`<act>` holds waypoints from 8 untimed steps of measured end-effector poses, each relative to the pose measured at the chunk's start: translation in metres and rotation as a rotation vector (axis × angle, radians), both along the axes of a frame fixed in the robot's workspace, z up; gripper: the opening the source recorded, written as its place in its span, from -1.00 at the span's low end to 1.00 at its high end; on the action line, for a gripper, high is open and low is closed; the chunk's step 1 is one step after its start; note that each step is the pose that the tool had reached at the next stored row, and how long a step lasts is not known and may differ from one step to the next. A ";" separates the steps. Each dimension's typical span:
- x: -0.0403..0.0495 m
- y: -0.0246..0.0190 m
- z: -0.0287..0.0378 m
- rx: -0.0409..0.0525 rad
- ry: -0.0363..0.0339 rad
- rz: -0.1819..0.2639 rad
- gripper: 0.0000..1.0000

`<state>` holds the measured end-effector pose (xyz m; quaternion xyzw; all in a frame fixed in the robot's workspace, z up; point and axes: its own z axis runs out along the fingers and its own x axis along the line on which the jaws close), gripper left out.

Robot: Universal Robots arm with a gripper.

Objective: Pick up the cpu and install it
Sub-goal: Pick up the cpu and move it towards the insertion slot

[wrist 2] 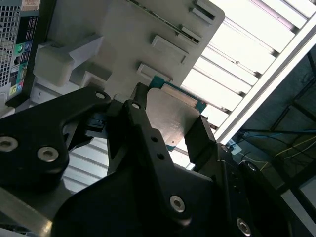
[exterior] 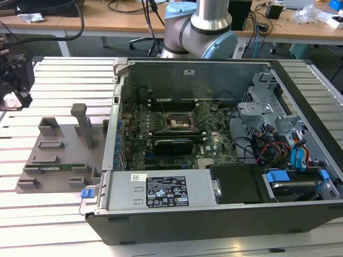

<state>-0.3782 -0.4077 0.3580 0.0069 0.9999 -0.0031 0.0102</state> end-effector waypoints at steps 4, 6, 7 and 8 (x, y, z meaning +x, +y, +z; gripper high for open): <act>0.0000 0.0000 0.0048 0.0000 -0.0001 0.000 0.09; 0.0000 0.0000 0.0064 -0.0001 0.0000 0.000 0.09; 0.0000 0.0000 0.0073 -0.0002 0.0000 0.000 0.09; 0.0000 0.0000 0.0082 -0.0004 0.0000 0.000 0.09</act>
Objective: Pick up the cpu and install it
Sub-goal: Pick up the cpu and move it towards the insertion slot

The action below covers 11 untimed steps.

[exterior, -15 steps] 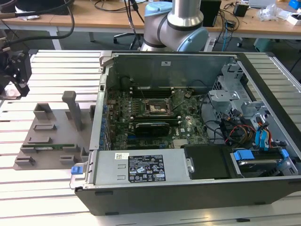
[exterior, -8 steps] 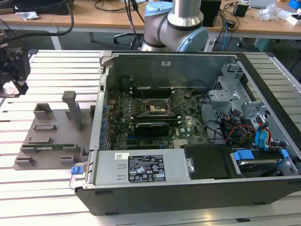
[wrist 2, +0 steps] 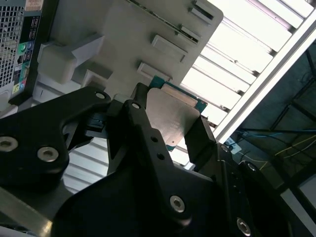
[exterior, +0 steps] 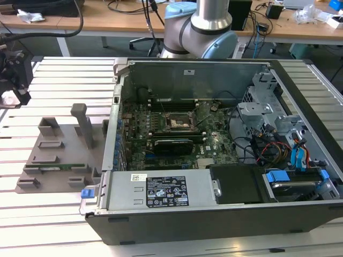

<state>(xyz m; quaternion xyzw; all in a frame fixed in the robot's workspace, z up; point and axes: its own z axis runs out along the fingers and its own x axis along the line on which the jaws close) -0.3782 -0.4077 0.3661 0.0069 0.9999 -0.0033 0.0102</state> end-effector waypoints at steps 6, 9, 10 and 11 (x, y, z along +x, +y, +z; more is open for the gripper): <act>0.0000 0.0000 0.0129 -0.0014 0.0000 0.000 0.09; 0.0000 0.0000 0.0185 -0.0023 -0.0001 0.000 0.09; 0.0000 0.0000 0.0203 -0.0027 -0.0001 0.000 0.09; 0.0000 0.0000 0.0230 -0.0033 0.0000 0.000 0.09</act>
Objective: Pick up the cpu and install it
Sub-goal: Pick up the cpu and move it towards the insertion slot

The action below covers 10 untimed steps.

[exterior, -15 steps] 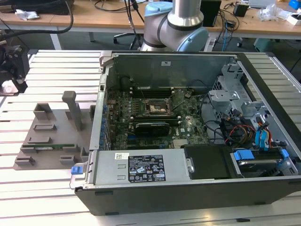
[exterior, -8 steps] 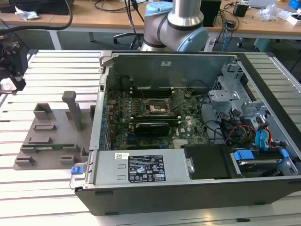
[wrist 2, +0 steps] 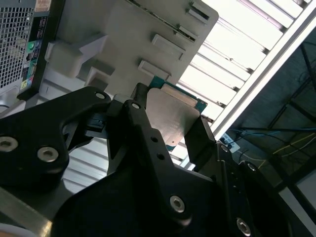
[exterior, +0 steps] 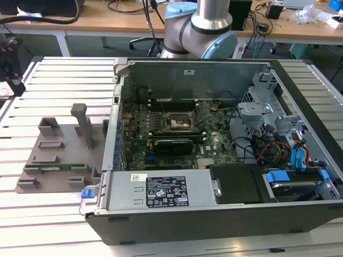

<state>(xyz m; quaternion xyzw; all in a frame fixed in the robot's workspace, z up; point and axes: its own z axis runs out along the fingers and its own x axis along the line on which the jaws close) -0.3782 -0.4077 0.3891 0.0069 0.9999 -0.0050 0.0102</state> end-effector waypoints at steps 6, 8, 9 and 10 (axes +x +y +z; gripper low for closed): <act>0.0000 0.0000 0.0110 -0.0038 -0.0003 0.000 0.09; 0.0000 0.0000 0.0112 -0.0038 -0.0003 0.000 0.09; 0.0000 0.0000 0.0114 -0.0040 -0.0001 0.000 0.09; 0.0000 0.0000 0.0114 -0.0040 -0.0001 0.000 0.09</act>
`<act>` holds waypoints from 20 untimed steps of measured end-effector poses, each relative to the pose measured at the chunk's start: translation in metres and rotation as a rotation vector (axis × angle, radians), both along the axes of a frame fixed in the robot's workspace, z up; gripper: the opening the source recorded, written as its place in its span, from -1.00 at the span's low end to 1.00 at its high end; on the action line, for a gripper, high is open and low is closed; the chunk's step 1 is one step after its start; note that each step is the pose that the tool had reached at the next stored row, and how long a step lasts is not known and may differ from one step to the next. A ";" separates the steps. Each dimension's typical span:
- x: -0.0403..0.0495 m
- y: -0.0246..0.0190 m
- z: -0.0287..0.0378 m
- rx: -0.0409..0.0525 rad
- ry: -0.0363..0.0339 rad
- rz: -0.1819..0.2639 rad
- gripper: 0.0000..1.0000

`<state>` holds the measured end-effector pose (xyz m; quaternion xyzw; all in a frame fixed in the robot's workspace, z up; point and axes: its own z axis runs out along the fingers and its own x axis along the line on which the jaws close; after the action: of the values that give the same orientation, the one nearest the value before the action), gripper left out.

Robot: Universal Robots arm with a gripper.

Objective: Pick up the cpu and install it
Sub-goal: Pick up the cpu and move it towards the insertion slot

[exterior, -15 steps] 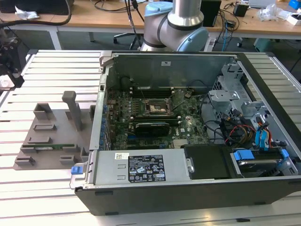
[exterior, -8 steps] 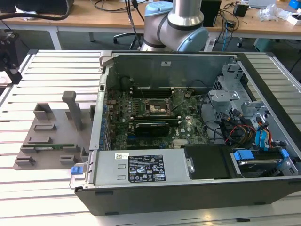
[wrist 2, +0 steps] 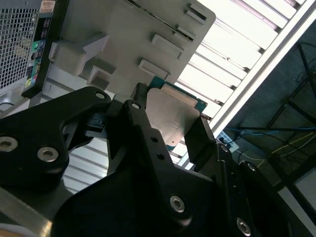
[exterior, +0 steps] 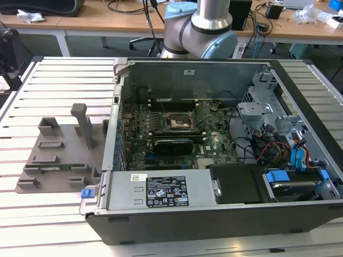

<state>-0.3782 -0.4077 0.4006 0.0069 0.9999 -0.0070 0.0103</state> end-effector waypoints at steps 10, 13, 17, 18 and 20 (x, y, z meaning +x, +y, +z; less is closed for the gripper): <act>0.0085 0.0005 0.0000 -0.0010 0.0000 0.000 0.09; 0.0135 0.0008 -0.0001 -0.0018 0.0001 0.000 0.09; 0.0208 0.0012 -0.0001 -0.0043 -0.0001 0.000 0.09; 0.0226 0.0013 -0.0001 -0.0050 0.0001 0.000 0.09; 0.0287 0.0015 -0.0001 -0.0057 0.0001 0.000 0.09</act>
<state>-0.3495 -0.4062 0.4004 0.0068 0.9999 -0.0098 0.0103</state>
